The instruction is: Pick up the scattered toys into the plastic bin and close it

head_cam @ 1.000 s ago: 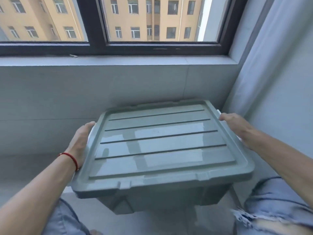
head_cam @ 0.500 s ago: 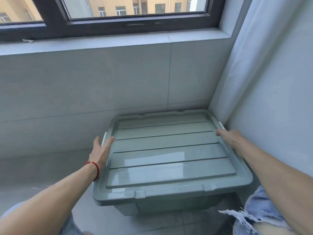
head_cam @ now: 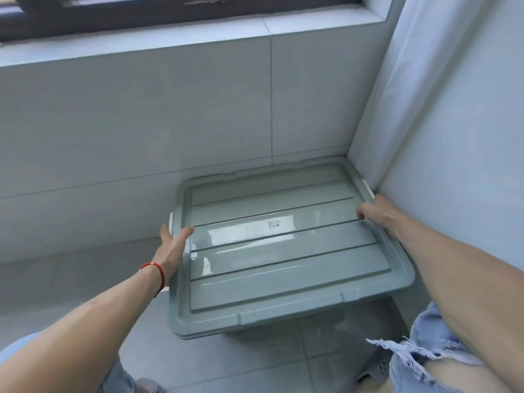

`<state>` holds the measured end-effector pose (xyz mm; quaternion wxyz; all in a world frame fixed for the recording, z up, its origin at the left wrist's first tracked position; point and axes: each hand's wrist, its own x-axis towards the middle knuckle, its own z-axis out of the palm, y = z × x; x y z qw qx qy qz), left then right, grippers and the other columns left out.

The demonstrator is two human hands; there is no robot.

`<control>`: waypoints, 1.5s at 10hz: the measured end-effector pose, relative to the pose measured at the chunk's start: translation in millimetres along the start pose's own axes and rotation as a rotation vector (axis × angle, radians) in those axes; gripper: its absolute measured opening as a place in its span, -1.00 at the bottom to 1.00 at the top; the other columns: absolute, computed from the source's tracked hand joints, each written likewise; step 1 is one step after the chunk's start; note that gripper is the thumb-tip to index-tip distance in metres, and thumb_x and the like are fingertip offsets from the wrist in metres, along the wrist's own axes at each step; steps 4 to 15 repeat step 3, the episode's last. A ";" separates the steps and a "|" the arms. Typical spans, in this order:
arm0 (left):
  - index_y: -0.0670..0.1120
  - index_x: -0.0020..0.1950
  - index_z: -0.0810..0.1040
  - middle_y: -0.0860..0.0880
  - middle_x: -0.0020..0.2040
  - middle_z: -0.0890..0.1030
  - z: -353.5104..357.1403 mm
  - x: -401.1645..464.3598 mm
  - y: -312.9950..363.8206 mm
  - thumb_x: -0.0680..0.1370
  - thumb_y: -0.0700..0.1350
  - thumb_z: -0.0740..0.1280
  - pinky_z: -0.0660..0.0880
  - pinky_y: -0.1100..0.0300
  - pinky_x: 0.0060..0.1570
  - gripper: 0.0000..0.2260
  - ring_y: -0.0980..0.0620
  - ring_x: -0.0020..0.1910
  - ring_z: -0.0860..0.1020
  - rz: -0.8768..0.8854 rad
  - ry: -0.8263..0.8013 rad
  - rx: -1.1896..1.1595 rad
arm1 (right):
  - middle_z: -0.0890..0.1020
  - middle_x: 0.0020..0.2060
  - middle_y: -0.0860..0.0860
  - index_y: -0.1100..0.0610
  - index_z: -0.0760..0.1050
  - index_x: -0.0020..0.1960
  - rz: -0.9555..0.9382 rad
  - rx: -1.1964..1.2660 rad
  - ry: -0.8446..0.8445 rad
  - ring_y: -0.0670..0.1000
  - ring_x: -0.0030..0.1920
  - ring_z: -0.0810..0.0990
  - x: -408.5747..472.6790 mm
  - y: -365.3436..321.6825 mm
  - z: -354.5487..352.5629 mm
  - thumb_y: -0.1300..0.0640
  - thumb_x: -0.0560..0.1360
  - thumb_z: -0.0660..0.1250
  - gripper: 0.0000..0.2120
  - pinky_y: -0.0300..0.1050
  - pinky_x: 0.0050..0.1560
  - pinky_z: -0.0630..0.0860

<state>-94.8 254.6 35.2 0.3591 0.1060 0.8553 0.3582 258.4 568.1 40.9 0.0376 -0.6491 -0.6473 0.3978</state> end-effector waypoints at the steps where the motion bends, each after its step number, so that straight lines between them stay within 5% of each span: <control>1: 0.10 0.63 -0.19 -0.09 0.64 0.06 -2.2 1.8 1.5 0.55 0.27 0.24 0.09 -0.16 0.51 -0.17 -0.20 0.58 0.12 0.001 -0.030 0.012 | 0.59 -0.05 0.22 0.25 0.49 0.08 -0.021 -0.024 -0.048 0.14 -0.16 0.53 7.4 1.3 2.2 0.04 0.08 0.37 -0.41 -0.07 -0.22 0.47; 2: 0.02 0.64 -0.15 -0.20 0.60 0.14 0.9 -3.0 11.5 0.53 0.26 0.25 0.16 -0.18 0.47 -0.16 -0.28 0.54 0.19 -0.030 0.028 0.112 | 0.50 0.29 0.23 0.24 0.33 0.42 -0.041 -0.057 -0.035 0.21 0.20 0.51 -16.9 -22.4 1.2 0.03 0.24 0.39 -0.23 0.01 0.15 0.49; 3: -0.07 0.58 0.09 -0.34 0.43 0.32 7.5 -16.7 34.2 0.50 0.16 0.32 0.30 -0.19 0.35 -0.25 -0.32 0.44 0.26 0.105 0.272 0.374 | 0.34 0.48 0.26 0.24 0.15 0.56 -0.135 -0.150 0.063 0.25 0.45 0.36 -29.9 -39.8 8.7 0.00 0.41 0.35 -0.19 0.01 0.41 0.36; 15: -0.07 0.58 0.09 -0.34 0.43 0.32 7.5 -16.7 34.2 0.50 0.16 0.32 0.30 -0.19 0.35 -0.25 -0.32 0.44 0.26 0.105 0.272 0.374 | 0.34 0.48 0.26 0.24 0.15 0.56 -0.135 -0.150 0.063 0.25 0.45 0.36 -29.9 -39.8 8.7 0.00 0.41 0.35 -0.19 0.01 0.41 0.36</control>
